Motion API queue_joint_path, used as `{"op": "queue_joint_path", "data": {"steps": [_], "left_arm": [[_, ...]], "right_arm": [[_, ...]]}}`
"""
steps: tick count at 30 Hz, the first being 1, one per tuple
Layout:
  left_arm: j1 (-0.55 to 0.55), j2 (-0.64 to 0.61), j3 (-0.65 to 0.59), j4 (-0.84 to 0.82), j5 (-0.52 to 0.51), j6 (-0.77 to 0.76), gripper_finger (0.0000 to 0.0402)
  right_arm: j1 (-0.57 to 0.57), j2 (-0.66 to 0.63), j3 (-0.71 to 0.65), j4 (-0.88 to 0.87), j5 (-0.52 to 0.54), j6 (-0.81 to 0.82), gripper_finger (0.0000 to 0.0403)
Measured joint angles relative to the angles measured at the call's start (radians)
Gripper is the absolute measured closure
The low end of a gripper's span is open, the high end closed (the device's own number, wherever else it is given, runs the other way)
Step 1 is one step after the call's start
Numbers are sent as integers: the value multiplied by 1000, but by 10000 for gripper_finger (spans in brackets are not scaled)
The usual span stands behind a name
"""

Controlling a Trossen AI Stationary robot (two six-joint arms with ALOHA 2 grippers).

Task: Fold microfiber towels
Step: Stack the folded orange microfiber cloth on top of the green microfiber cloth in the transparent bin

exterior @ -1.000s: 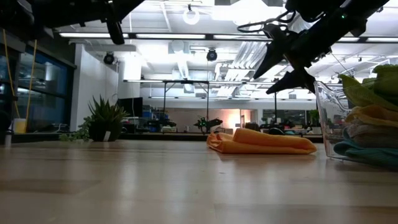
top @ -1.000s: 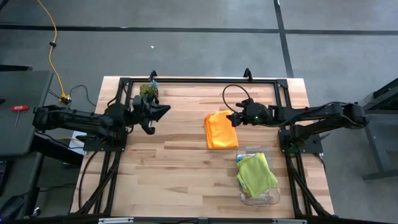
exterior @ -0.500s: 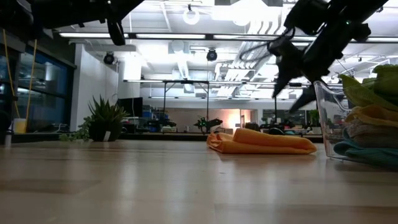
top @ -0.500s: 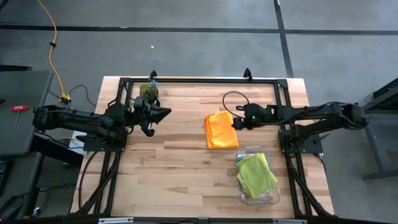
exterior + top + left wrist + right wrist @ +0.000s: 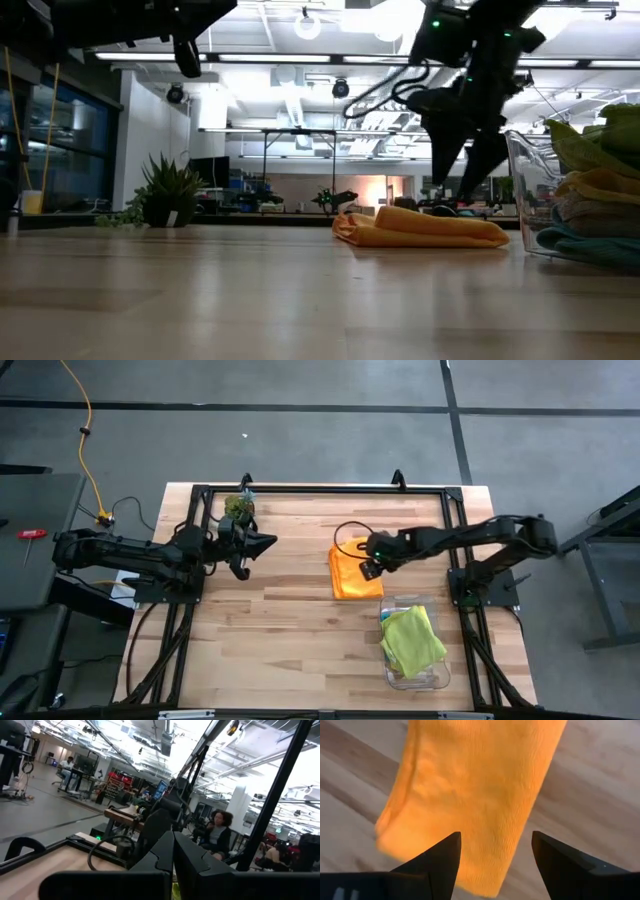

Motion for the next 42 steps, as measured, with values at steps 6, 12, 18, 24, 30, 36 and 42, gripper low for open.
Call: {"op": "queue_joint_path", "data": {"steps": [6, 12, 18, 24, 30, 36, 42], "left_arm": [[0, 0, 0, -41, -2, 0, 401], [0, 0, 0, -65, -3, 1, 401], [0, 0, 0, -64, -10, 37, 401], [0, 0, 0, -63, -10, 43, 401], [0, 0, 0, -64, -18, 43, 402], [0, 0, 0, -64, -18, 27, 401], [0, 0, 0, -64, -18, 26, 401]], "right_arm": [[-22, 52, 78, -68, 23, -86, 167], [-27, 50, 71, -105, 14, -28, 167], [-24, 48, 35, -65, 5, -1, 167], [-24, 49, -117, 126, -38, 95, 167], [-24, 49, -155, 268, -44, 131, 167], [-24, 89, -157, 295, -13, 179, 167], [-11, 156, -154, 355, -29, 185, 167]]}}
